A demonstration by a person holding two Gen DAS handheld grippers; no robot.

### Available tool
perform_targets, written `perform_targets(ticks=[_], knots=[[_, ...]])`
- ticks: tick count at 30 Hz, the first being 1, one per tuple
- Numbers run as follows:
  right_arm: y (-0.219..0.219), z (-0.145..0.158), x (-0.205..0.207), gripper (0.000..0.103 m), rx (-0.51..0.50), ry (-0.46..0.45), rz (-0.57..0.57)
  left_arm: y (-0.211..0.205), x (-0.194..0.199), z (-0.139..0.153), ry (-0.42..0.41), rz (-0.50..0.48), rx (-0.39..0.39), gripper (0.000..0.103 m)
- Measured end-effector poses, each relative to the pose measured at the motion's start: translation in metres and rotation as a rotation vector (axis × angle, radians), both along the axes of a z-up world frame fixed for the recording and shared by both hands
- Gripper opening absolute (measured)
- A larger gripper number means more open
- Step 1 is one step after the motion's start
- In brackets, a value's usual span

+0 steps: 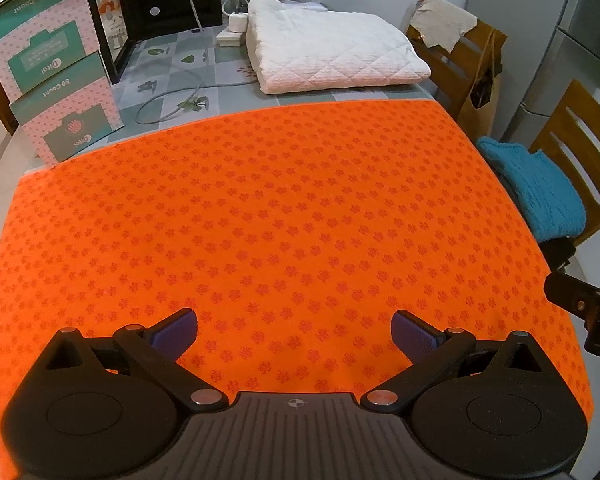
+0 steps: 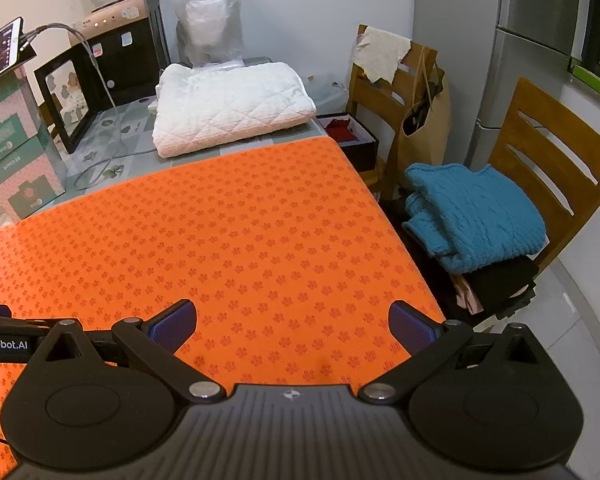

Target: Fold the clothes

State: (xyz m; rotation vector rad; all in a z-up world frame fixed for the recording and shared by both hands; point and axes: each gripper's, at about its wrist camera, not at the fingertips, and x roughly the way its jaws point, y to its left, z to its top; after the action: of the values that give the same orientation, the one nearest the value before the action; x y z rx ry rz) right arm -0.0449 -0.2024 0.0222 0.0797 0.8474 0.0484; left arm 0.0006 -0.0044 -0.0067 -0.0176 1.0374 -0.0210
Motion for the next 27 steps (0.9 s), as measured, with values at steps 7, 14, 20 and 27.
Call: perform_targets(ticks=[7,14,20,27], knots=[[-0.0007,-0.0002,-0.0032,0.103,0.004,-0.007,0.001,0.0020,0.0000,0.0029,0.005,-0.004,-0.001,0.103],[0.0026,0.0001,-0.0046,0.103,0.002,-0.002,-0.004,0.0033,-0.0015,0.0022,0.006,-0.006,0.001,0.103],[0.0032,-0.0006,-0.0060,0.103,0.001,-0.004,-0.002,0.0059,-0.0018,0.0030,0.007,-0.002,-0.001,0.103],[0.0047,0.0015,-0.0066,0.103,-0.005,-0.001,-0.004,0.0079,-0.0022,0.0027,0.007,-0.005,-0.004,0.103]])
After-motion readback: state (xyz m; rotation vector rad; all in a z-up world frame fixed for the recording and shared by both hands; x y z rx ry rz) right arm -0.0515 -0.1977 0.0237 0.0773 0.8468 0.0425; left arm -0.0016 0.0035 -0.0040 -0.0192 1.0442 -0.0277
